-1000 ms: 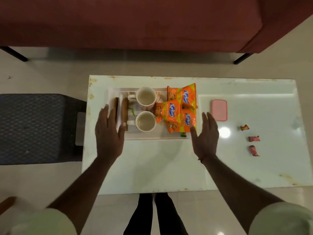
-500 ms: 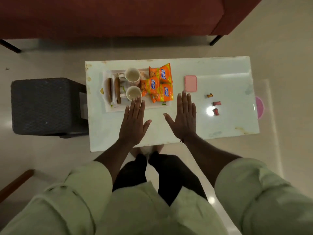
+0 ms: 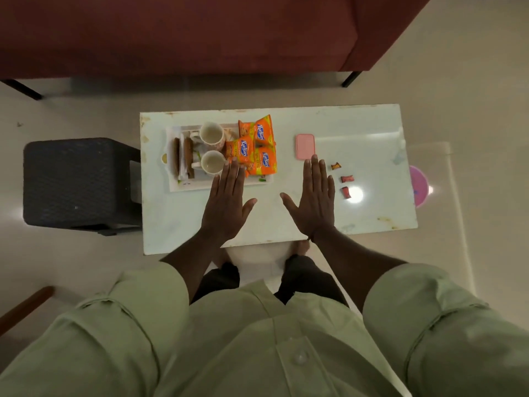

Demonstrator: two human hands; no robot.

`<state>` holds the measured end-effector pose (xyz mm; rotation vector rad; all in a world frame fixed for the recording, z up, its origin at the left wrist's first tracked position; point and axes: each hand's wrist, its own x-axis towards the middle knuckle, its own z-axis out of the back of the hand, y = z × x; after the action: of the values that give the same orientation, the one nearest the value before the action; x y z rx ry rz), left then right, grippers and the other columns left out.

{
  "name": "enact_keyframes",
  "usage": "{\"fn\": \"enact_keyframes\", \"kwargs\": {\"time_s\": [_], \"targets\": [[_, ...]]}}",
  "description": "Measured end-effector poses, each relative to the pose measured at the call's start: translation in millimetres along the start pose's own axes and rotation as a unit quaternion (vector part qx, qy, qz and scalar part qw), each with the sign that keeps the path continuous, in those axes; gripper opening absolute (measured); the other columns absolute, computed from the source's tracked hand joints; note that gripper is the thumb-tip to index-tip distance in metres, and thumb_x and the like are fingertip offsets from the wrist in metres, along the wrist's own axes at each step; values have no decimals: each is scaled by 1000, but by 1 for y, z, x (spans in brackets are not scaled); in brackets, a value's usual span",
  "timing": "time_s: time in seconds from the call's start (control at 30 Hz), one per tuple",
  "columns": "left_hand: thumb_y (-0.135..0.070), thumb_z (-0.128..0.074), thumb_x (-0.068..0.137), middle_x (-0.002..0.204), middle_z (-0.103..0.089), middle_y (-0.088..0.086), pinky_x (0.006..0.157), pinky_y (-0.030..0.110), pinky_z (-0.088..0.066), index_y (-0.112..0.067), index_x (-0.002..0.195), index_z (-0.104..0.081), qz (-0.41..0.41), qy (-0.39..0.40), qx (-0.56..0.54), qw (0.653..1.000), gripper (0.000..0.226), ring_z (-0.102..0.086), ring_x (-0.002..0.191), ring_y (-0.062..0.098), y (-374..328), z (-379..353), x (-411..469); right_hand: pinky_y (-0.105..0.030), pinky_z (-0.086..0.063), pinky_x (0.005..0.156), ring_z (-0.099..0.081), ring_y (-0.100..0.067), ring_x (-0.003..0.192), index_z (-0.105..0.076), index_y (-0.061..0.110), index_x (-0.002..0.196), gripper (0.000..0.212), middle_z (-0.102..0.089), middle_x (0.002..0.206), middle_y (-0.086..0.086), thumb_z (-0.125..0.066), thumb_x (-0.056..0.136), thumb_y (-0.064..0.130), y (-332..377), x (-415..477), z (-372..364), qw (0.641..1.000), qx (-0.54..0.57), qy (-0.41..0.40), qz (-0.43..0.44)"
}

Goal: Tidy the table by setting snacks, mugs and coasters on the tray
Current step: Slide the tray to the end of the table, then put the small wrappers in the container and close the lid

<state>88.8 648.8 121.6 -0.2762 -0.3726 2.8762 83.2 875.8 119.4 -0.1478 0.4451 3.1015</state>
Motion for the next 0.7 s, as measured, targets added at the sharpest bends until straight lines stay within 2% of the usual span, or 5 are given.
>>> {"fn": "enact_keyframes", "kwargs": {"time_s": [0.37, 0.5, 0.6, 0.7], "targets": [[-55, -32, 97, 163, -4, 11, 120, 44, -18, -9, 154, -6, 102, 3, -20, 995, 78, -4, 150, 27, -127, -55, 57, -51, -11, 123, 4, -24, 154, 2, 17, 157, 92, 2, 167, -6, -39, 92, 66, -139, 32, 28, 996, 5, 52, 73], [-54, -33, 96, 162, -7, 12, 118, 45, -22, -9, 154, -7, 115, 19, -20, 993, 78, -8, 150, 28, -163, -69, 71, -51, -13, 122, 3, -23, 154, 2, 17, 157, 93, 1, 167, -5, -42, 90, 65, -181, 32, 34, 995, 13, 68, 65], [-54, -38, 95, 162, -5, 12, 118, 45, -24, -10, 154, -8, 132, 30, -27, 990, 80, -8, 150, 29, -183, -76, 77, -50, -19, 121, 0, -24, 154, 2, 18, 157, 98, 1, 167, -5, -48, 88, 64, -206, 32, 34, 994, 25, 94, 54], [-55, -45, 91, 162, -4, 12, 115, 46, -28, -11, 154, -9, 142, 55, -44, 987, 85, -13, 149, 31, -194, -83, 80, -48, -32, 115, -10, -29, 152, 6, 24, 156, 107, 2, 166, -7, -62, 81, 59, -224, 37, 33, 987, 46, 152, 31]]}}
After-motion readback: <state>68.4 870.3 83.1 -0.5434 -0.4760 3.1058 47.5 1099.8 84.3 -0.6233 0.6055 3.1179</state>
